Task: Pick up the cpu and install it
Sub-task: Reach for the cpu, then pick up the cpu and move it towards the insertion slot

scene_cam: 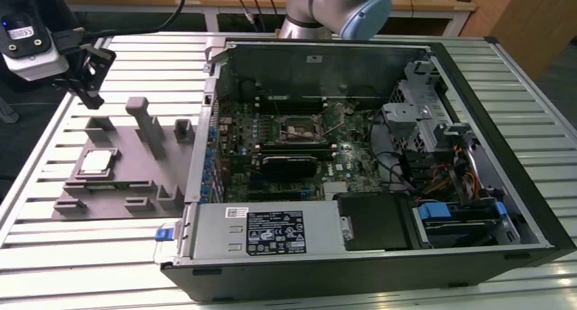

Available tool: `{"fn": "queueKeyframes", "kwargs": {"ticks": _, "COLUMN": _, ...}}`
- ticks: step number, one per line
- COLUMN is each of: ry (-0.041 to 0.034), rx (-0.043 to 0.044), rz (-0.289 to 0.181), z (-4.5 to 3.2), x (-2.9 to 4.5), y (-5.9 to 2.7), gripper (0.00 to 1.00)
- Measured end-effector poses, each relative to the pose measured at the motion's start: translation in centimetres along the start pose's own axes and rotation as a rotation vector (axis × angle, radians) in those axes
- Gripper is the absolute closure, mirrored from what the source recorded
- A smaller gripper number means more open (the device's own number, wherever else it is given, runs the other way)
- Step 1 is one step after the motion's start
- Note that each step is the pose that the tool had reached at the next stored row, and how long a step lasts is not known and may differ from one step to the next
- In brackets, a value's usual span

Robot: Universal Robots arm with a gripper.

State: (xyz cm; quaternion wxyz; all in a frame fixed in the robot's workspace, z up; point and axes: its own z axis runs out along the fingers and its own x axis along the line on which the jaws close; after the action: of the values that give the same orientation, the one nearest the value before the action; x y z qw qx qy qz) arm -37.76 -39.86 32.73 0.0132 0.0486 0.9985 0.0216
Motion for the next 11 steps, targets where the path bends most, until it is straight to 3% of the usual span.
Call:
{"fn": "queueKeyframes", "kwargs": {"ticks": 6, "ry": 0.0, "rx": 0.0, "rz": 0.001, "z": 0.56, "x": 1.0, "y": -0.09, "gripper": 0.89}}
{"fn": "queueKeyframes", "kwargs": {"ticks": 11, "ry": 0.0, "rx": -0.0002, "rz": 0.001, "z": 0.66, "x": 1.16, "y": -0.1, "gripper": 0.89}}
